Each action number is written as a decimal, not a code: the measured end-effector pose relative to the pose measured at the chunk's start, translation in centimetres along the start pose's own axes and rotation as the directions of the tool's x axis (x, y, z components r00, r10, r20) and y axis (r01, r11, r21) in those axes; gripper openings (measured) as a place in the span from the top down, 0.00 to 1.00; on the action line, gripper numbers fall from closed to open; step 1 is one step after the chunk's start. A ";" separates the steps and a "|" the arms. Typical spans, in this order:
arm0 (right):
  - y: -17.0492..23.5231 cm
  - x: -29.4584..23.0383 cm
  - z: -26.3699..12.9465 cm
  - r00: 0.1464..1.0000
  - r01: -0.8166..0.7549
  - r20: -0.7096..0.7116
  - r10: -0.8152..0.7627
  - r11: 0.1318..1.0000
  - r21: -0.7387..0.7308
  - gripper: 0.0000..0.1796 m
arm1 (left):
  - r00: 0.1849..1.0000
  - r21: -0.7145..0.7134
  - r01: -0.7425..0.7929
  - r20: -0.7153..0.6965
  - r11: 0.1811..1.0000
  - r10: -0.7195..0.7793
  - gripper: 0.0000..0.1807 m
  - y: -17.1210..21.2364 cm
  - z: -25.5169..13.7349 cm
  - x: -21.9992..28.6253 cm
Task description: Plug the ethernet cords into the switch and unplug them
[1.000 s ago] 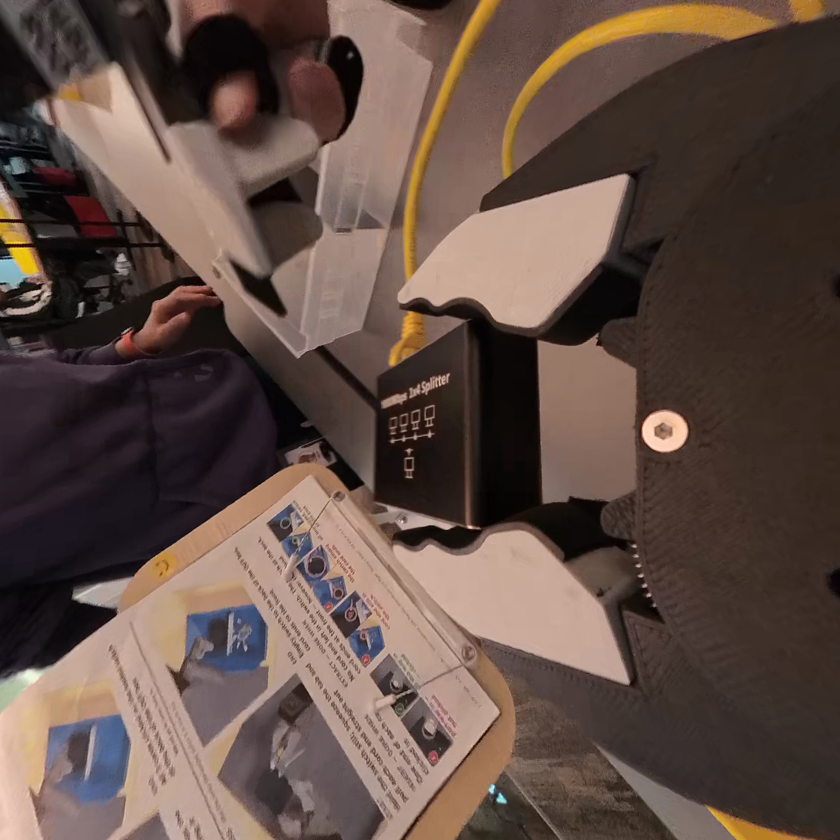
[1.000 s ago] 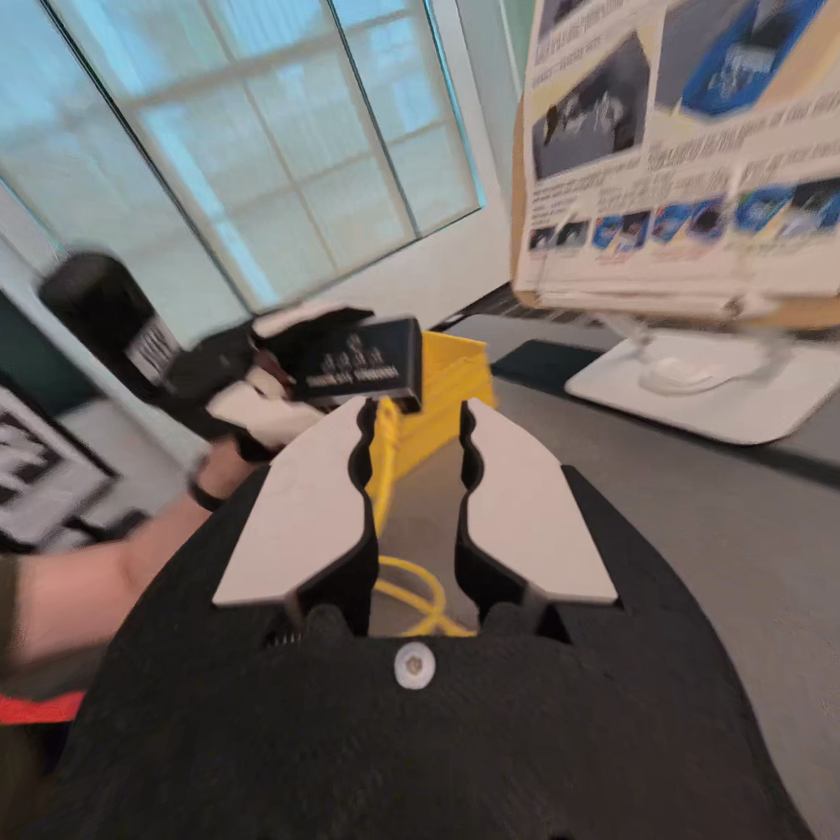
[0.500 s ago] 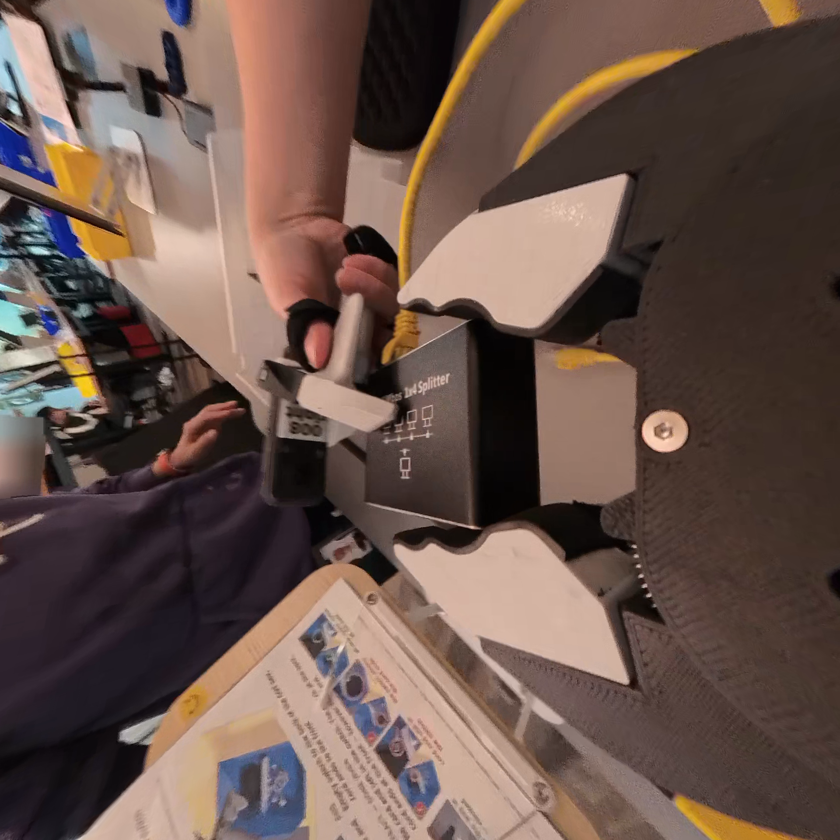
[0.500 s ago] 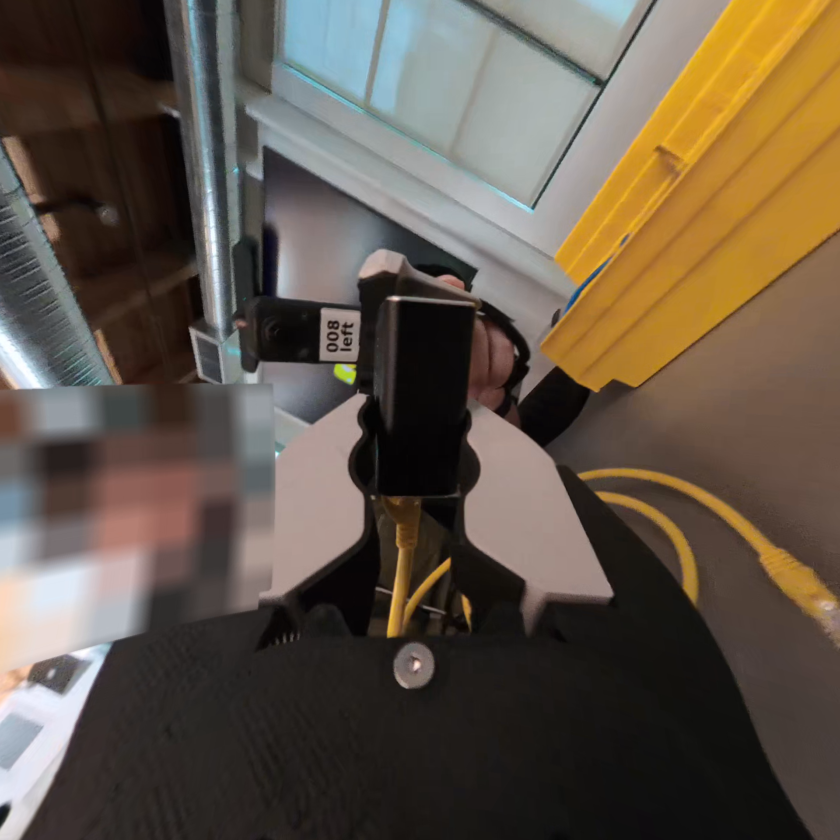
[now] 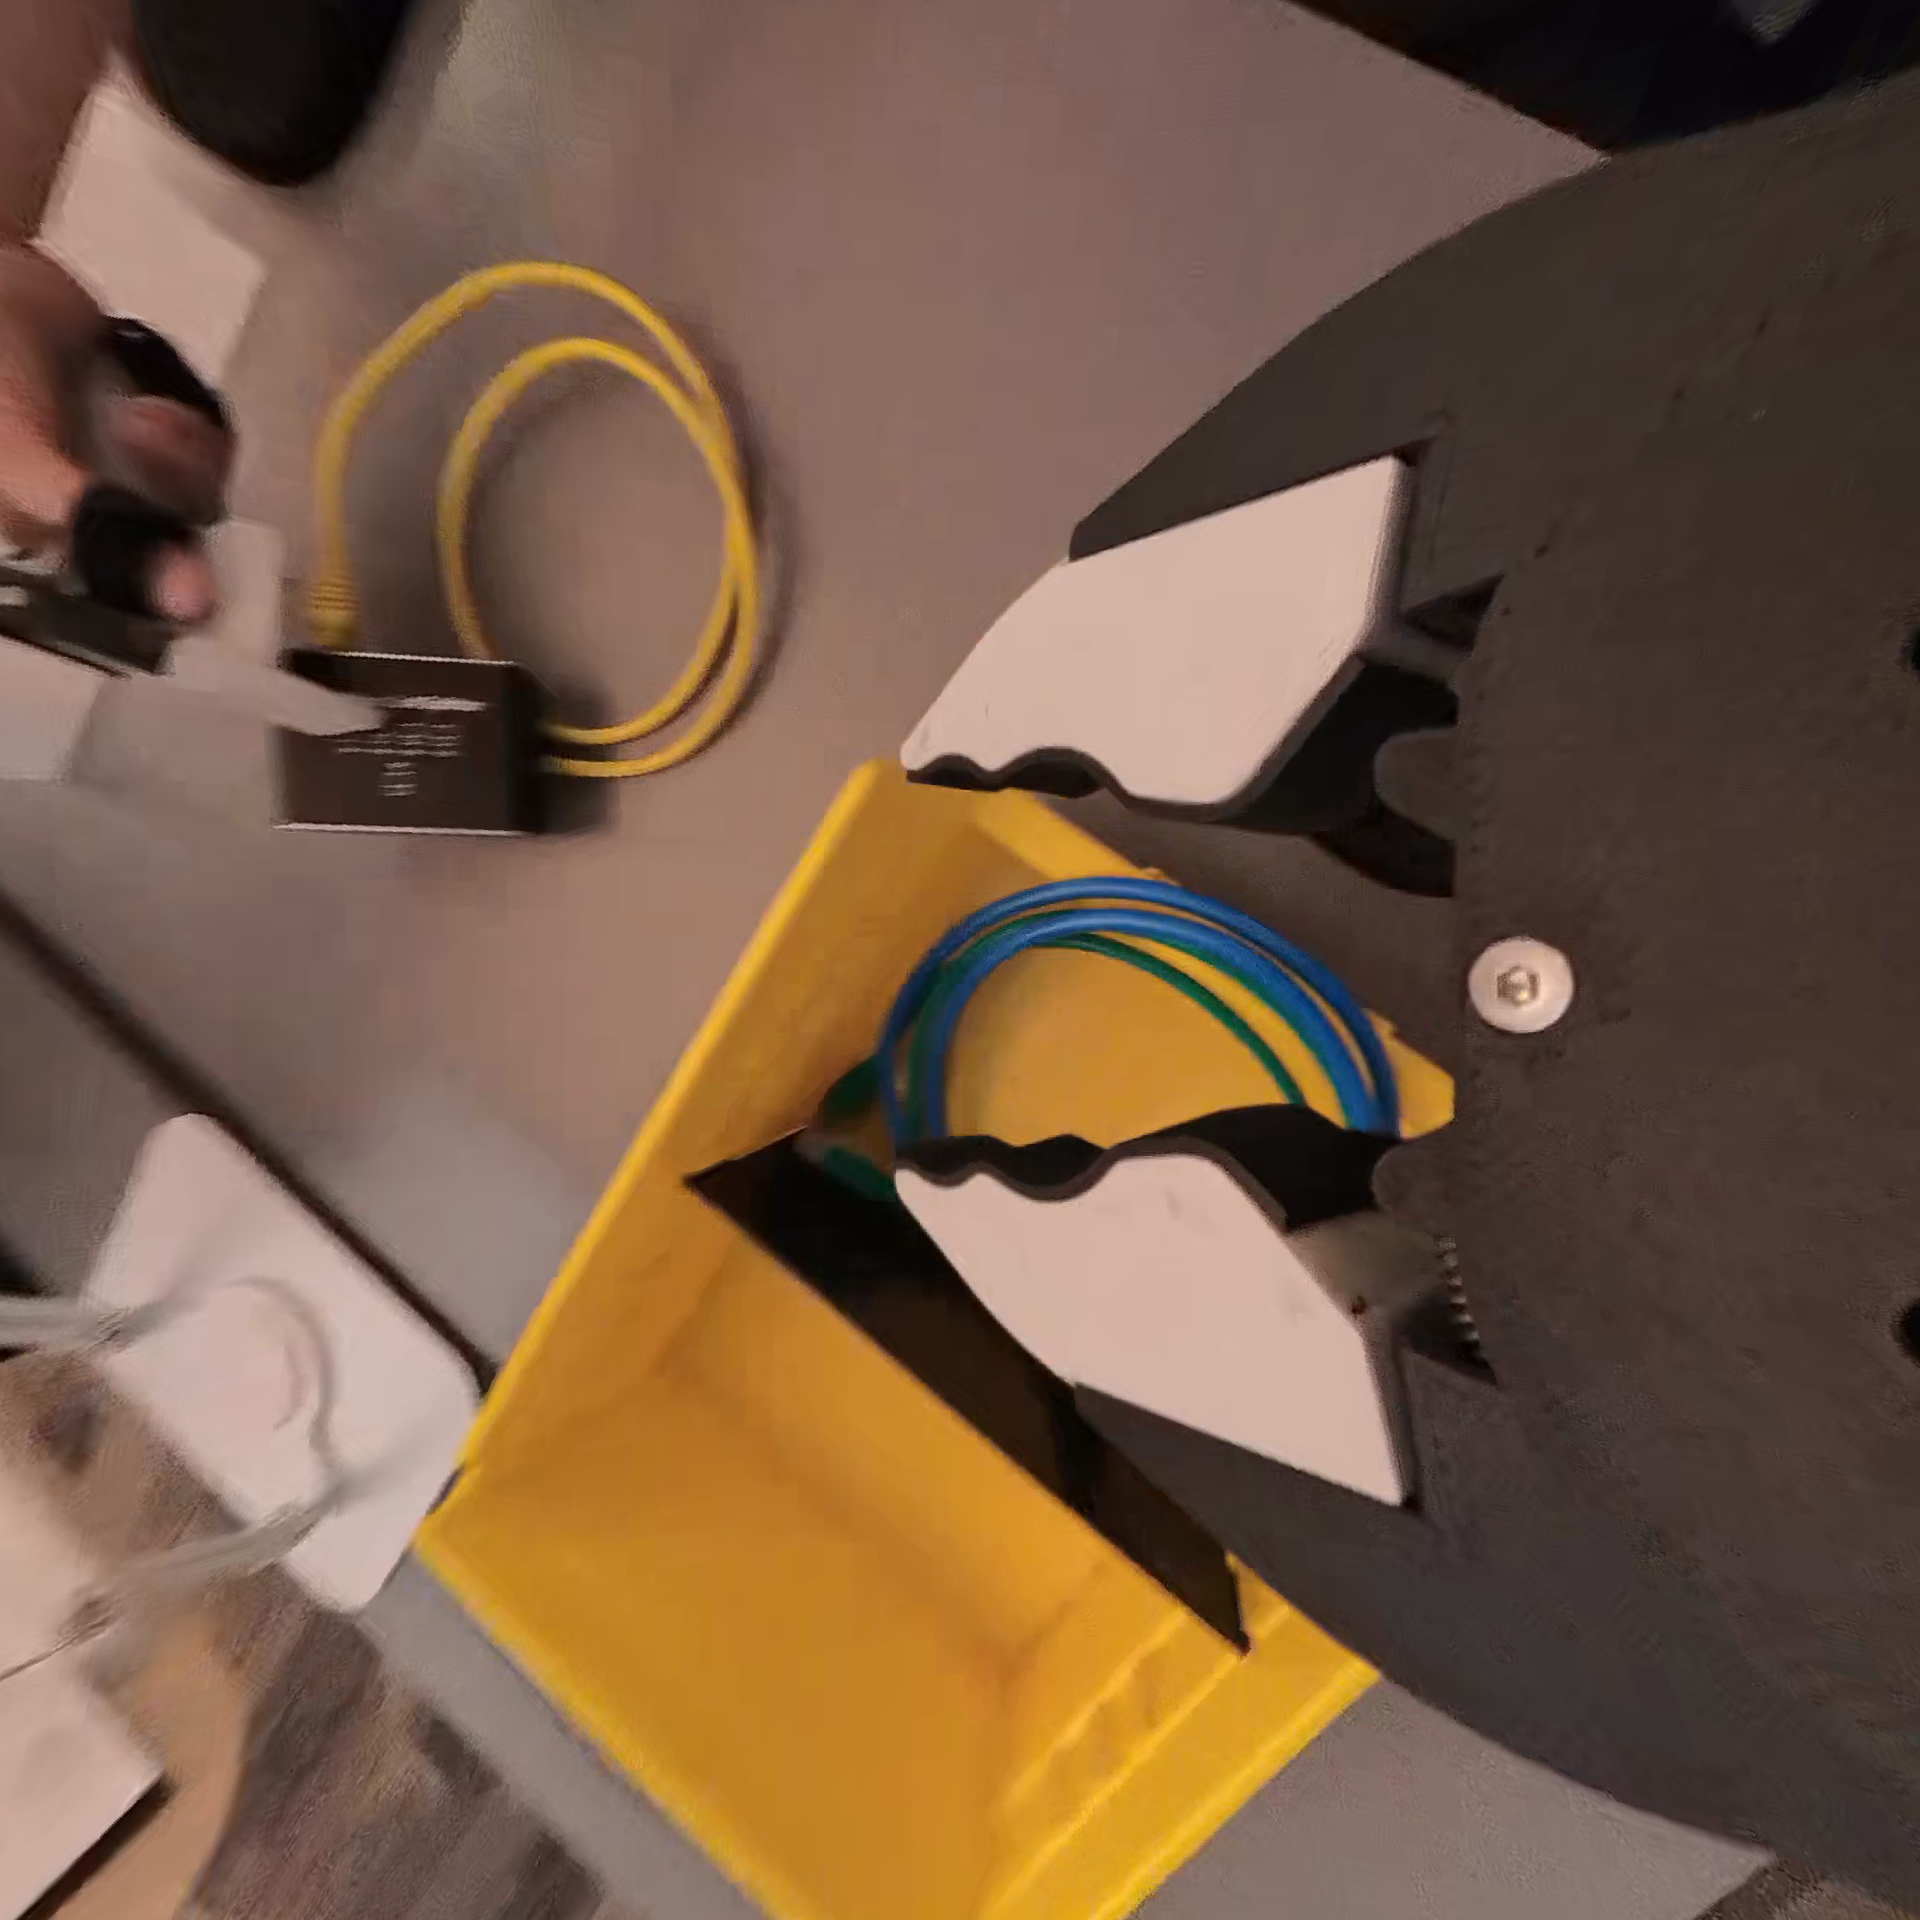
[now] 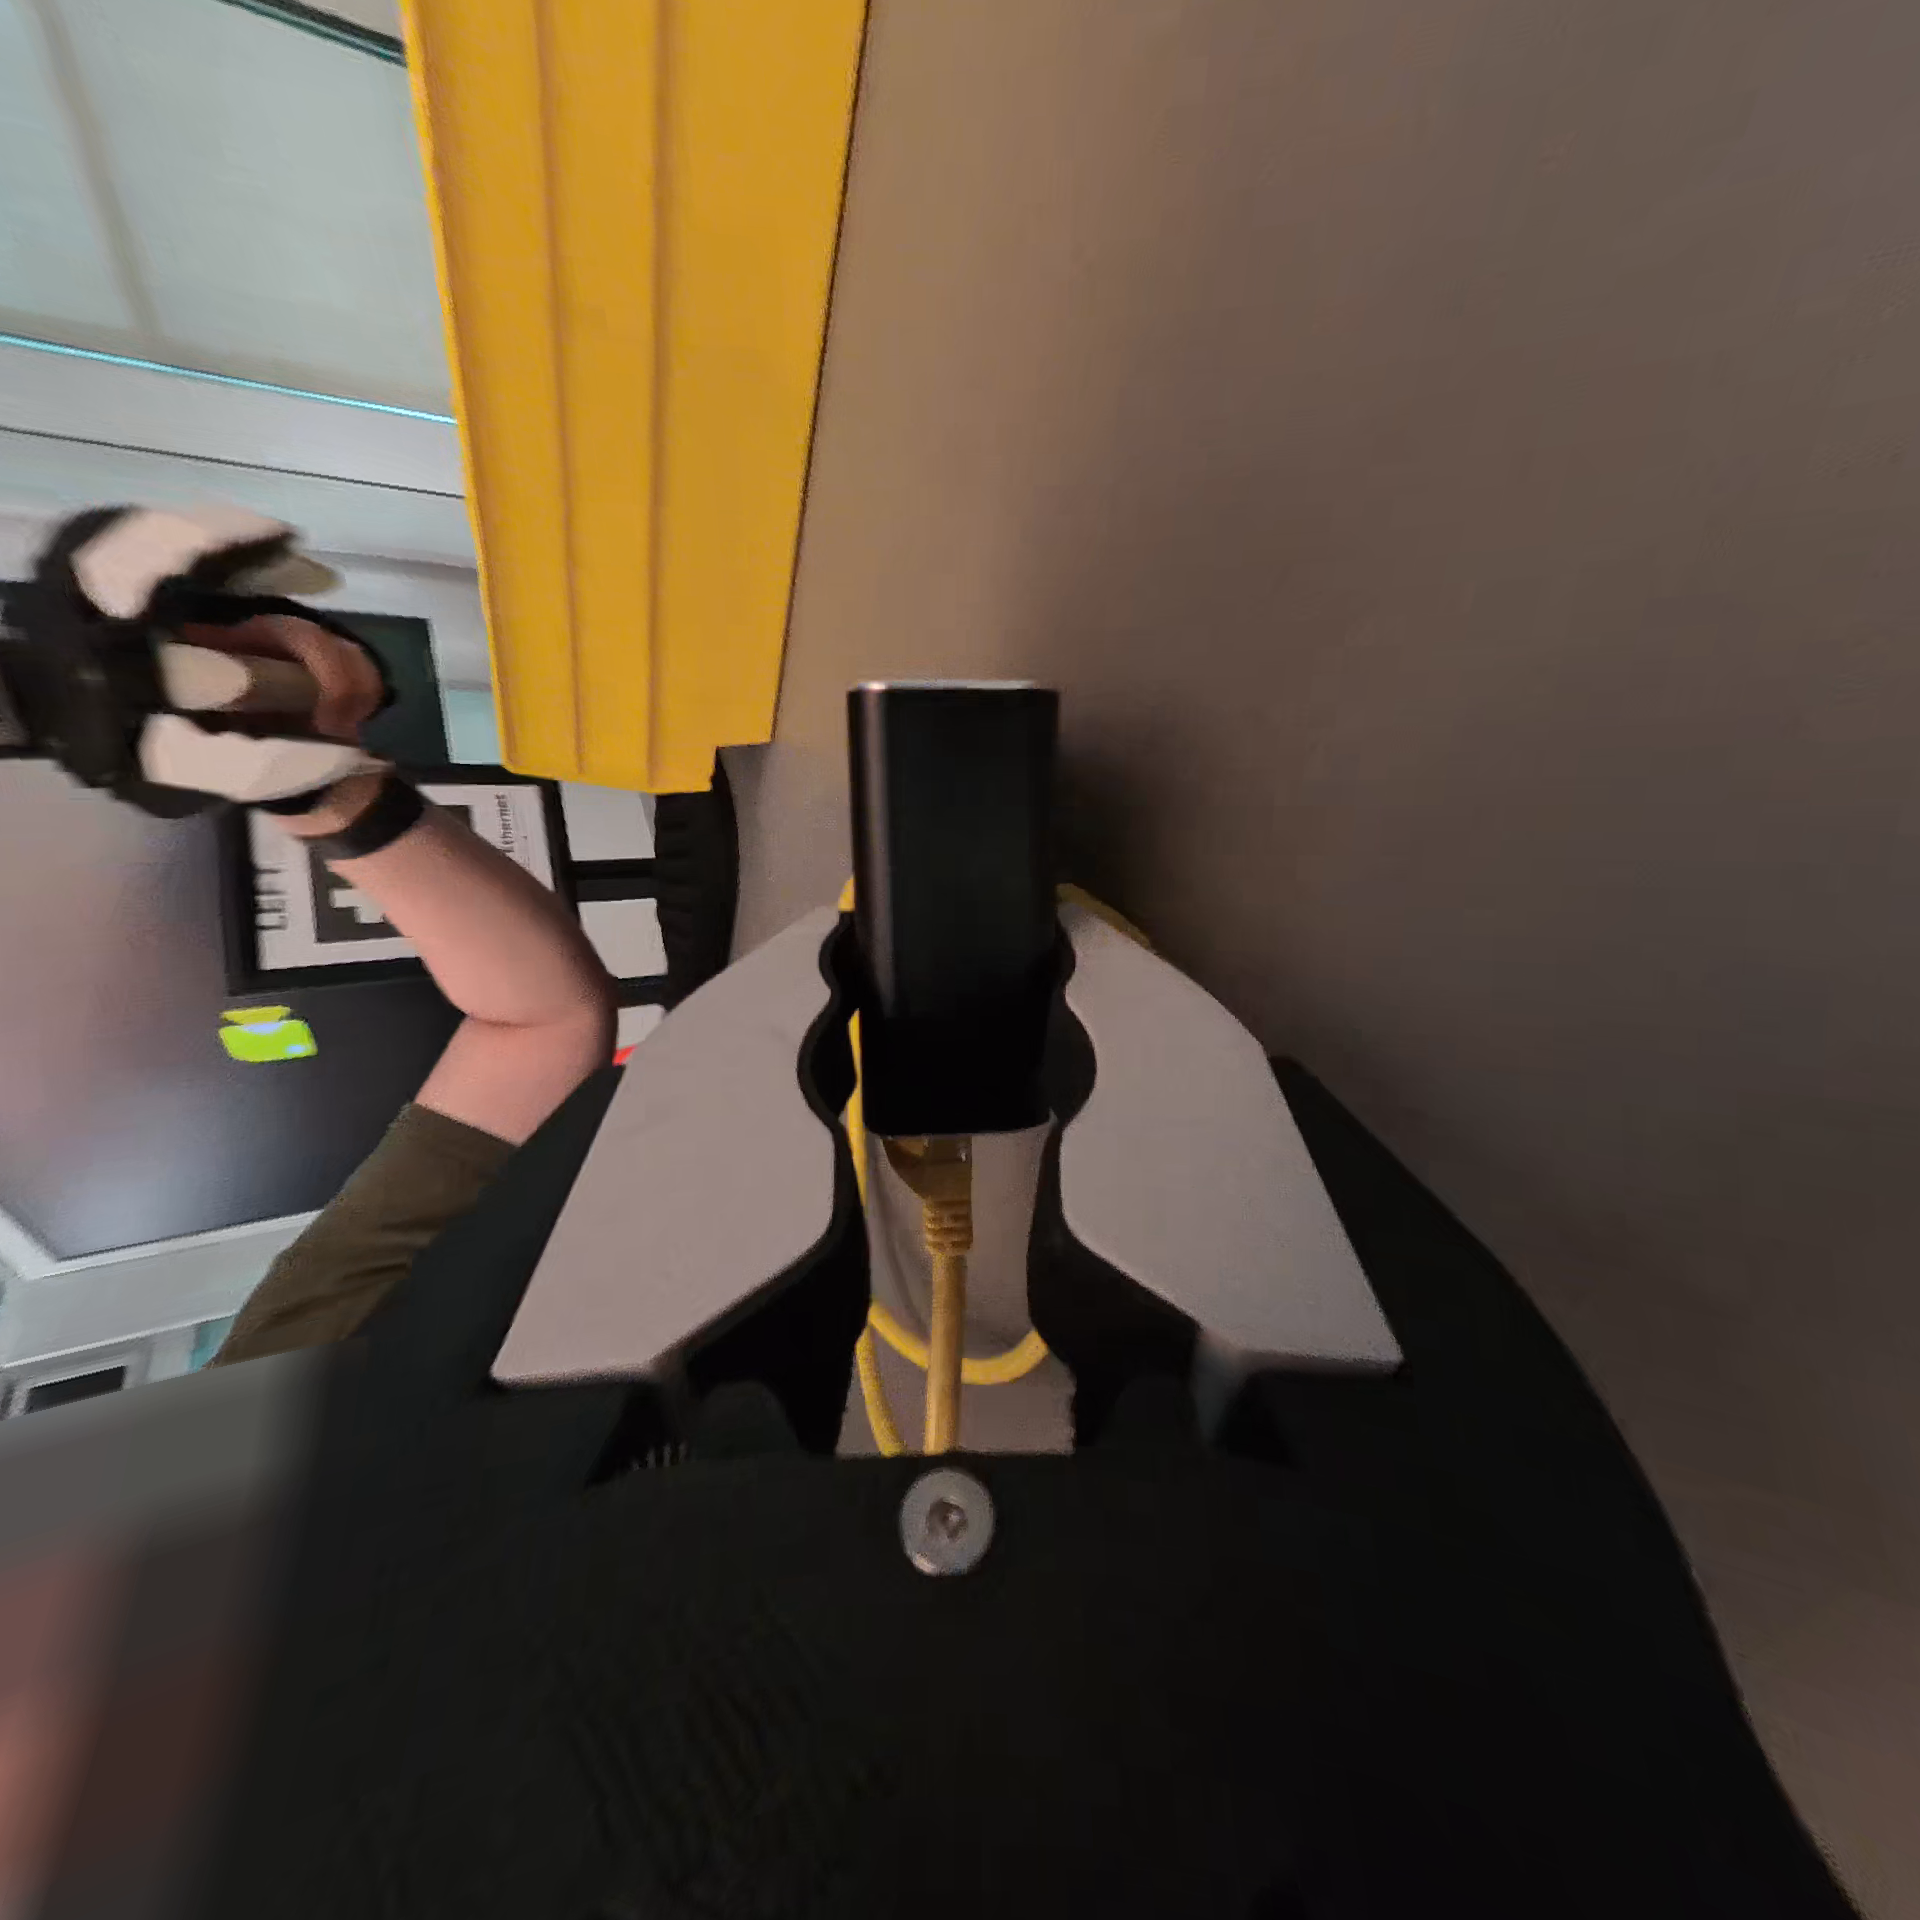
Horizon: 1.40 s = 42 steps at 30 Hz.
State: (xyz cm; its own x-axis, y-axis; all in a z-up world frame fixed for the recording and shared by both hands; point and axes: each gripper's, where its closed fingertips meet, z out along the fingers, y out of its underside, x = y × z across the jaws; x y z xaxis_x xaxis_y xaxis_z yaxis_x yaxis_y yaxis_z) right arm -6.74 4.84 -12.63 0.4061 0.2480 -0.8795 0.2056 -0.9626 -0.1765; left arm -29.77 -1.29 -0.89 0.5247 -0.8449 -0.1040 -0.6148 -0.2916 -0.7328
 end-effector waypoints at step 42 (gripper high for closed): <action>2.2 -23.5 0.3 0.170 0.980 -0.472 -0.865 0.096 0.176 0.59 | 0.973 0.025 -0.214 -0.082 0.976 0.215 0.97 -11.1 -5.4 5.9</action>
State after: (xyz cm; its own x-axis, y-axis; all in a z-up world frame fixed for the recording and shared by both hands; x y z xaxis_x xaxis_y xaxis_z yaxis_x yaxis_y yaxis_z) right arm -16.12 -3.13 7.52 0.3117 0.9262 0.2123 0.2607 0.1316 -0.9564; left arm -23.01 -5.46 10.29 0.3297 -0.9218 -0.2038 -0.6978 -0.0925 -0.7103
